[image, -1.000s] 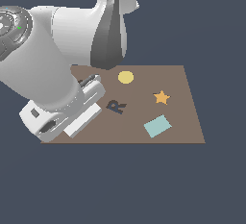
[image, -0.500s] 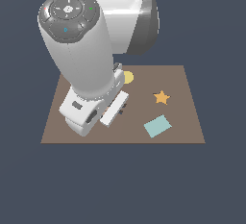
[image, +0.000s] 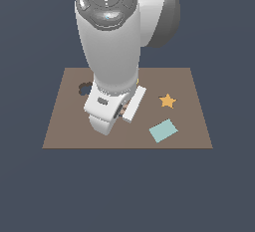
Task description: Insert a designated object into the corresponding slot on a board.
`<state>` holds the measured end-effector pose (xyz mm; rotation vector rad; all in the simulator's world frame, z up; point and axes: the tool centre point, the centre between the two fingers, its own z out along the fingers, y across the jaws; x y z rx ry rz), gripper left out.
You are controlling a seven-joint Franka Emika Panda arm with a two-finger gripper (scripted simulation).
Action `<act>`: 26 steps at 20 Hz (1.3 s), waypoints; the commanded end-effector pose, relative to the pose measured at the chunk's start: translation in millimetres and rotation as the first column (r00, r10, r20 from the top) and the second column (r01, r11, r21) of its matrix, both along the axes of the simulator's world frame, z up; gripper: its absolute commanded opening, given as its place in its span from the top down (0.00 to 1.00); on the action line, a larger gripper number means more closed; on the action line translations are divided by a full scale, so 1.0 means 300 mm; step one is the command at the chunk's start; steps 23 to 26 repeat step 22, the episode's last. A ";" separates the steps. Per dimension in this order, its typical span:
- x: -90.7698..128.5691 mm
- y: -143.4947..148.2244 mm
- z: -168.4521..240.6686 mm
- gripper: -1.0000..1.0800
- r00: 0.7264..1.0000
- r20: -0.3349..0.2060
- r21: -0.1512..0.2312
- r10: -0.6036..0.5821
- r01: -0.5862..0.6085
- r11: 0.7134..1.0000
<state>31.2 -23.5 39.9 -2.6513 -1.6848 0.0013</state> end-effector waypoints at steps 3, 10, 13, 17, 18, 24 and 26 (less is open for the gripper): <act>-0.003 0.000 0.001 1.00 1.000 0.000 0.000 0.002 -0.002 1.000; -0.003 0.000 -0.027 1.00 1.000 0.000 -0.001 0.001 -0.001 1.000; -0.003 0.000 -0.033 0.04 1.000 0.000 -0.001 0.001 -0.001 1.000; -0.003 0.000 -0.033 0.04 1.000 0.000 -0.001 0.001 -0.001 1.000; -0.003 0.000 -0.033 0.04 1.000 0.000 -0.001 0.001 -0.001 1.000; -0.003 0.000 -0.033 0.04 1.000 0.000 -0.001 0.001 -0.001 1.000; -0.003 0.000 -0.033 0.04 1.000 0.000 -0.001 0.001 -0.001 1.000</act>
